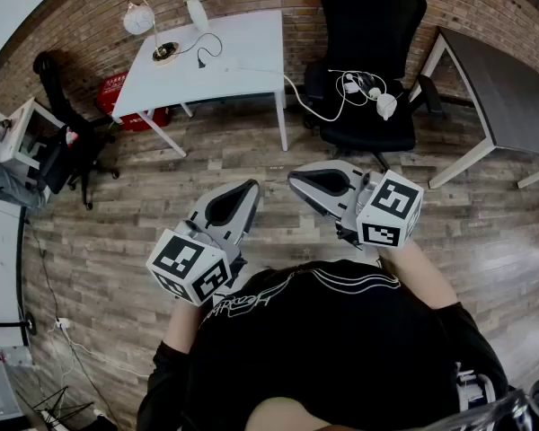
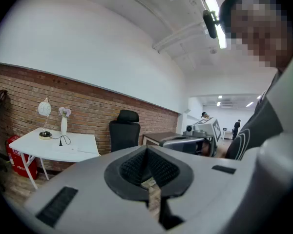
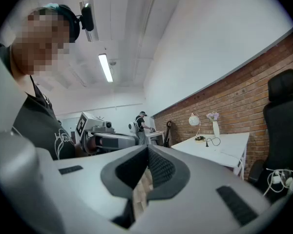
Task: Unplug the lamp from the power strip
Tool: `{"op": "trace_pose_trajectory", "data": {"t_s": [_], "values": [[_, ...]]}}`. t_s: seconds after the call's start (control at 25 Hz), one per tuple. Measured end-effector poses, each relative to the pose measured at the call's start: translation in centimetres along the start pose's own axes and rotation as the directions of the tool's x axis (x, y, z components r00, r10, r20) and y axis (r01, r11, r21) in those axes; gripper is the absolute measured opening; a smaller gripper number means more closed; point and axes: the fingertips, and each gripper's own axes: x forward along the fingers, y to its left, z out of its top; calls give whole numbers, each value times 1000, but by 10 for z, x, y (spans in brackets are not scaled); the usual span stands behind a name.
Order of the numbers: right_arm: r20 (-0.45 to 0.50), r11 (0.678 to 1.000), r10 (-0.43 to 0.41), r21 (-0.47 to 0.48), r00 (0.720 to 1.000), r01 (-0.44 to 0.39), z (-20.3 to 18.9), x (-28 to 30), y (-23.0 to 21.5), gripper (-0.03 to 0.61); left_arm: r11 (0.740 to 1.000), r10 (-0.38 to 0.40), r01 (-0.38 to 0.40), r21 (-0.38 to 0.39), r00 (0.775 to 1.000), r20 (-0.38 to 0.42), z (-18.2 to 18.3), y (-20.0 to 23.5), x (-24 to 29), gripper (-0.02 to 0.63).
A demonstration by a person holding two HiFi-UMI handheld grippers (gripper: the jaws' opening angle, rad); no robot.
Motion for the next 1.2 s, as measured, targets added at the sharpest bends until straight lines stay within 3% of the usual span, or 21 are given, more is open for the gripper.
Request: {"op": "trace_pose_trajectory", "data": {"t_s": [0.36,0.68,1.2], "values": [[-5,1000,-1,11,1000,1,-4,-7,-8,-3,1000,-5,5,1,1000,-11,-2,-6,10,3],[-27,996,-39,73,999,41,-19,8,-32,-3,999,4,-5,-34,999,-33,-14,16,18,4],[20,997,-14,71,1000,12,-7,70,-102,-3,998,20,-23,-58,999,-46,-10,110,53,3]]}}
